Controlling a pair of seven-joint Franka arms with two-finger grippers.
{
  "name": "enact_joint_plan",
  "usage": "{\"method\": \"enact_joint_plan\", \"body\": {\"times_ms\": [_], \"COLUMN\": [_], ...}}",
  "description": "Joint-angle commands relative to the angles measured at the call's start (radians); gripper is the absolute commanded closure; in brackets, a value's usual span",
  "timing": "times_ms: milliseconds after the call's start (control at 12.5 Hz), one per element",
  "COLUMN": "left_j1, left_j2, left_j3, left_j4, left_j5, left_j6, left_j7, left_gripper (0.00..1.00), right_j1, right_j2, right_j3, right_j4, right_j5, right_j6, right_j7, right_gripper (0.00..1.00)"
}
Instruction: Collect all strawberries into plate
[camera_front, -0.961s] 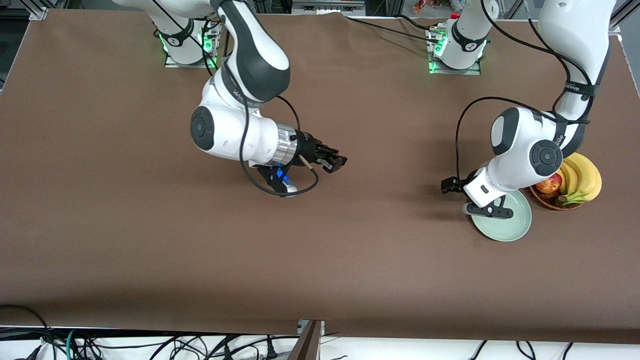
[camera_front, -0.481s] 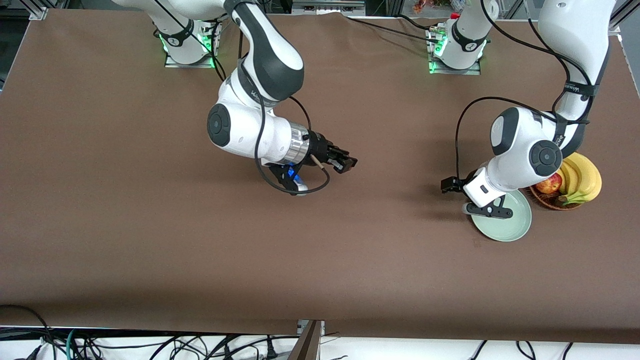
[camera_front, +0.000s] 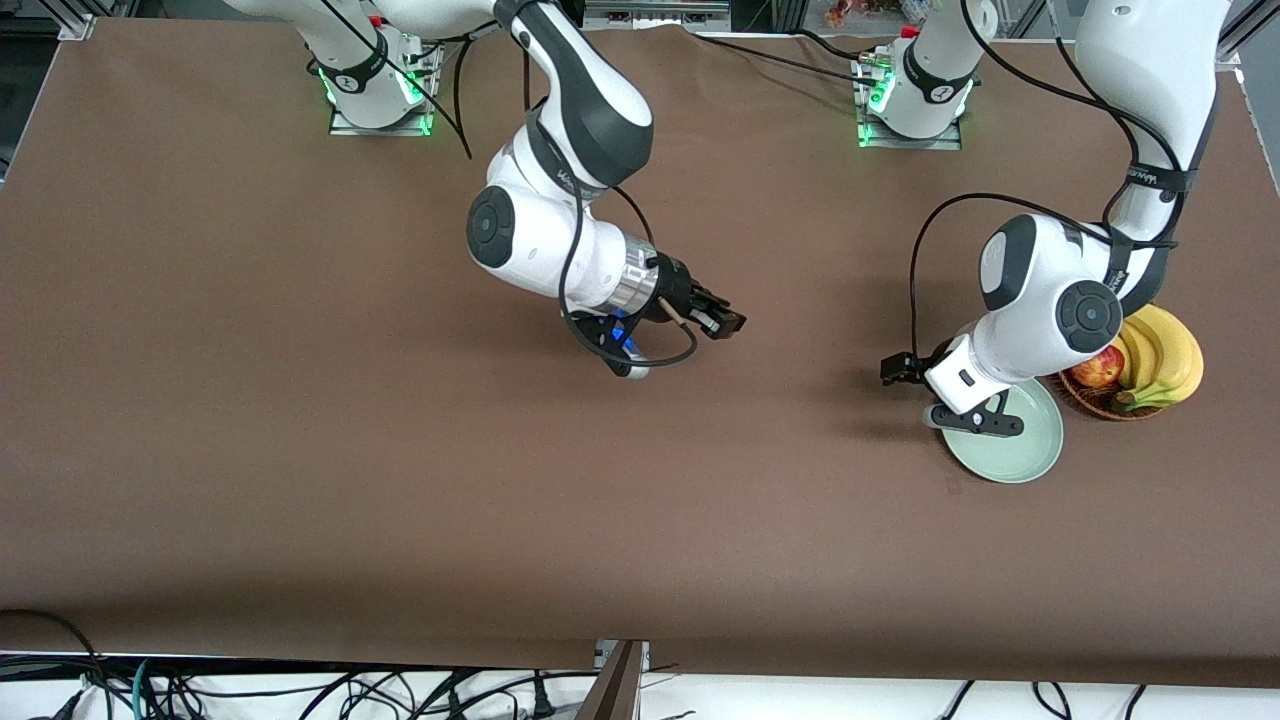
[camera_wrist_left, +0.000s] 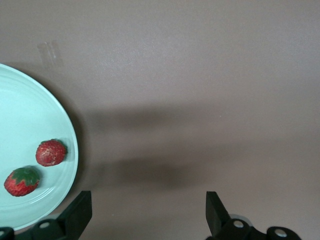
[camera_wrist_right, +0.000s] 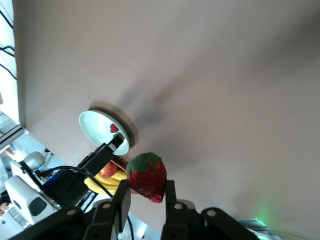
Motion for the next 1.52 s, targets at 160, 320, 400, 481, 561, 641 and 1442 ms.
{"method": "enact_joint_plan", "body": {"times_ms": [160, 320, 400, 481, 561, 641, 1442], "left_j1": [-0.003, -0.003, -0.003, -0.003, -0.003, -0.003, -0.027], "left_j2": [-0.005, -0.005, -0.005, -0.005, -0.005, -0.005, -0.004], "left_j3": [-0.001, -0.001, -0.001, -0.001, -0.001, -0.001, -0.001], "left_j4": [-0.004, -0.003, -0.003, -0.003, -0.003, -0.003, -0.003], "left_j5": [-0.018, -0.018, -0.018, -0.018, -0.018, -0.018, -0.018], "left_j6": [-0.009, -0.009, -0.009, -0.009, -0.011, -0.009, -0.009], "left_j7": [0.010, 0.010, 0.012, 0.012, 0.012, 0.012, -0.007], "left_gripper": [0.00, 0.00, 0.00, 0.00, 0.00, 0.00, 0.00], "right_j1": [0.008, 0.020, 0.034, 0.055, 0.080, 0.109, 0.235], "right_j2": [0.042, 0.054, 0.064, 0.080, 0.100, 0.125, 0.239], "right_j3": [0.077, 0.077, 0.077, 0.077, 0.077, 0.077, 0.068], "right_j4": [0.026, 0.027, 0.027, 0.026, 0.026, 0.026, 0.020], "right_j5": [0.013, 0.011, 0.008, 0.005, 0.002, -0.018, -0.116], "right_j6": [0.157, 0.163, 0.181, 0.220, 0.256, 0.301, 0.473], "right_j7": [0.042, 0.042, 0.042, 0.042, 0.041, 0.041, 0.034], "right_gripper": [0.67, 0.67, 0.67, 0.67, 0.67, 0.67, 0.41]}}
